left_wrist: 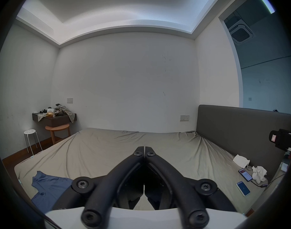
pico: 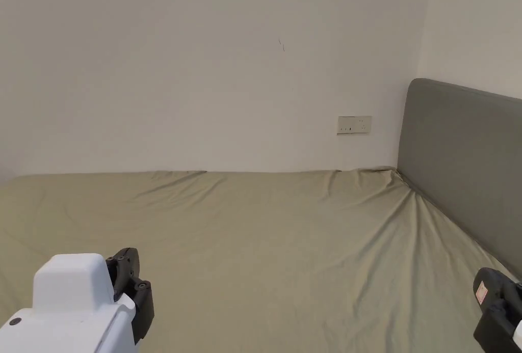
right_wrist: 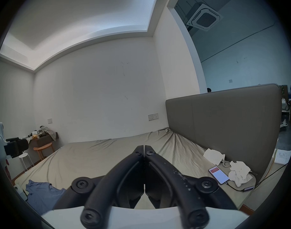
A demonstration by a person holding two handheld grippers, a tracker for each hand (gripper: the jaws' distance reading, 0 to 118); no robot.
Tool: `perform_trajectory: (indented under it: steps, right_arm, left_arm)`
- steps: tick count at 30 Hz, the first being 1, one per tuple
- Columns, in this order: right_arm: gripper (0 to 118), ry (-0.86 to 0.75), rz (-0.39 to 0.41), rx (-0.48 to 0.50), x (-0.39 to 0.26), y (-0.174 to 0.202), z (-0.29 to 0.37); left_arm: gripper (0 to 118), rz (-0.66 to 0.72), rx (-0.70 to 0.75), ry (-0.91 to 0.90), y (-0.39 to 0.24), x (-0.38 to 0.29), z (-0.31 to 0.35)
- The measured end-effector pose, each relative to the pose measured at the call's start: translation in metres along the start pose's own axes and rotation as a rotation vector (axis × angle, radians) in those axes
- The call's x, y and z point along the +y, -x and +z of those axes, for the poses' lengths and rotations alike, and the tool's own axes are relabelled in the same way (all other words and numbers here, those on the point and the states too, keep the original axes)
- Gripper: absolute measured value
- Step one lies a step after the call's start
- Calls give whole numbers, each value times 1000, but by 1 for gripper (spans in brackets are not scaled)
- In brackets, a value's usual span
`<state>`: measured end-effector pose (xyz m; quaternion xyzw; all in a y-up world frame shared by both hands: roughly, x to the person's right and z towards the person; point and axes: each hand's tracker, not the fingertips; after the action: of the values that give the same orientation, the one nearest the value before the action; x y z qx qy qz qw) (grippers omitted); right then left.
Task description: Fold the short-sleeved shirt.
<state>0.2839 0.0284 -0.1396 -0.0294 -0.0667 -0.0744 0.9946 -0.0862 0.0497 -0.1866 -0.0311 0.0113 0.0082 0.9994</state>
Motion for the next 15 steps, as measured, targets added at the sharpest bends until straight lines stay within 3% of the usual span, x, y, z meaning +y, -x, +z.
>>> perform_trajectory:
  steps: [15]
  right_arm:
    - [0, 5, 9, 8, -1, 6, 2]
  left_arm:
    - [0, -6, 5, 10, 6, -1, -1]
